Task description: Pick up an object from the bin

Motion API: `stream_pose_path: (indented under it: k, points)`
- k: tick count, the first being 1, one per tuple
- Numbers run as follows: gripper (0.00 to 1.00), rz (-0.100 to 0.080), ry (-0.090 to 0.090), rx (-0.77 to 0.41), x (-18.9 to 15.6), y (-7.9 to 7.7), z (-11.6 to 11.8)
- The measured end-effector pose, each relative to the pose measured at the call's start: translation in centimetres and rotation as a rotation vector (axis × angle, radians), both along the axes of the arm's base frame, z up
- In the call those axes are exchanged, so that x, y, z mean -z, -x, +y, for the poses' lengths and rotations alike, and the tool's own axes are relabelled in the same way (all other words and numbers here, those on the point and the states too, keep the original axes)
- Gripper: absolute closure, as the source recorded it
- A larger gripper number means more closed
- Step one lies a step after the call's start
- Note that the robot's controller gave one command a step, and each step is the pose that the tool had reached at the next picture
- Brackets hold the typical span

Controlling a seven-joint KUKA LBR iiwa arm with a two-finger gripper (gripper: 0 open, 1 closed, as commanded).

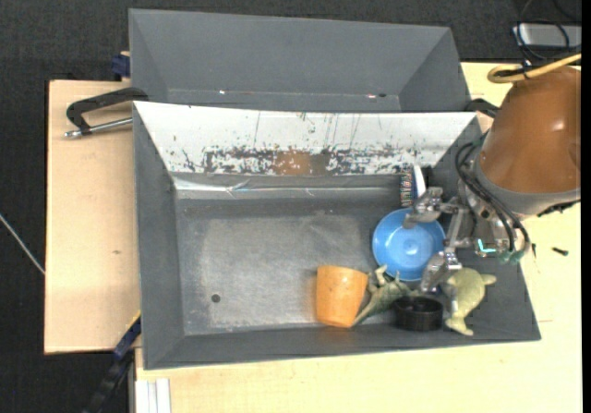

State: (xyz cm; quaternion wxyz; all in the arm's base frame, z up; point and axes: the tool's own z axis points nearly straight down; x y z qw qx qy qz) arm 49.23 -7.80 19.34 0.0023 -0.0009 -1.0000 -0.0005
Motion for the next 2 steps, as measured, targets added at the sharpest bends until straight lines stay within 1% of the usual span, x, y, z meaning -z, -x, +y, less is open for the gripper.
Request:
stream_pose_path:
  k: [1,2]
  points:
    - [0.00,0.001,-0.001,0.063,11.08,-1.03,1.38]
    - [1.00,-0.004,0.000,0.063,10.71,-1.12,1.31]
